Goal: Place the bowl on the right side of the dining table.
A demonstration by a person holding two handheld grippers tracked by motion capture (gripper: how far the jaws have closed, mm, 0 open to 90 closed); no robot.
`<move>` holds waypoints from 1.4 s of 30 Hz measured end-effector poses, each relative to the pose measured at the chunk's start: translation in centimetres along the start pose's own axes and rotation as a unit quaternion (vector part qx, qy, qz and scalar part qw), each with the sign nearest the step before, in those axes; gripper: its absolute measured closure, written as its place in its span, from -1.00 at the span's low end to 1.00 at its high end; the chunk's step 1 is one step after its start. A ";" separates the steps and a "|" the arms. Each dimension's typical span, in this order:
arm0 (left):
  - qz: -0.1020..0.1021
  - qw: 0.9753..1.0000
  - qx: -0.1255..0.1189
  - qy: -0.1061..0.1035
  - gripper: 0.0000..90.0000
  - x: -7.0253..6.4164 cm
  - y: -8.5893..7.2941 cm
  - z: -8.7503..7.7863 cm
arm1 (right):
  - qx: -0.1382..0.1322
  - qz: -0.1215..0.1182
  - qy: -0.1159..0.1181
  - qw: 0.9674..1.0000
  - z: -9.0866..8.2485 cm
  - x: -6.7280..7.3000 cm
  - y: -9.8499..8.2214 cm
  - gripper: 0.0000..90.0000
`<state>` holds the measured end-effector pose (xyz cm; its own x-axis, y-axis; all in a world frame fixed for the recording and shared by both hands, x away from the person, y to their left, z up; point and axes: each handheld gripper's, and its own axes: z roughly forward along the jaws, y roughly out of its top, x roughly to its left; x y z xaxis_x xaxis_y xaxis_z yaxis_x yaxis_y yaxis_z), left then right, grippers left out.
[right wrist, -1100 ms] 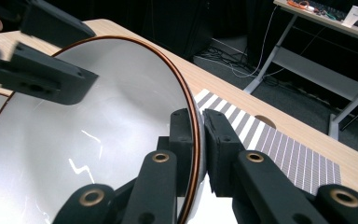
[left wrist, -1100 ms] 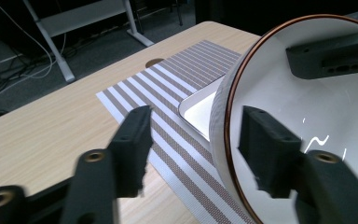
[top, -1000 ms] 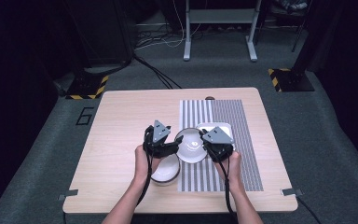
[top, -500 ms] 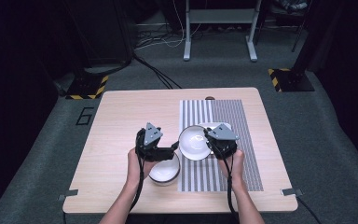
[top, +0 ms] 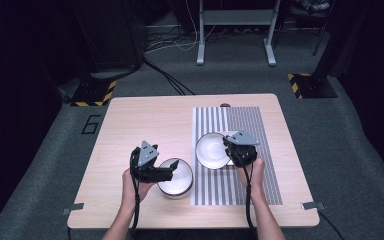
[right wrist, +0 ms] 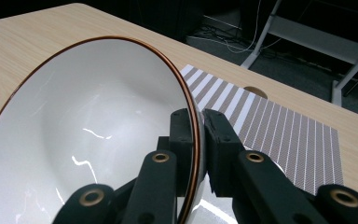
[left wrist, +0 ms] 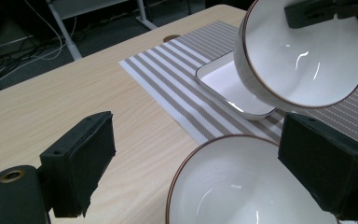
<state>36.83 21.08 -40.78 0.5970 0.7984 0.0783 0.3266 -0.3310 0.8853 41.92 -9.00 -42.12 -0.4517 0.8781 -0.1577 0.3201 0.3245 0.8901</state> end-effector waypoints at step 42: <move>-0.102 0.989 0.095 0.041 -0.98 4.5 -13.1 -2.0 | 0.043 0.052 -0.012 0.998 2.4 -3.4 -1.8 0.82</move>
<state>33.77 30.05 -51.06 0.4448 0.8943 -0.0492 0.5712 -0.2409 0.7847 44.88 -11.78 -44.18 -0.3931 0.9163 -0.0766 0.4354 0.2589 0.8622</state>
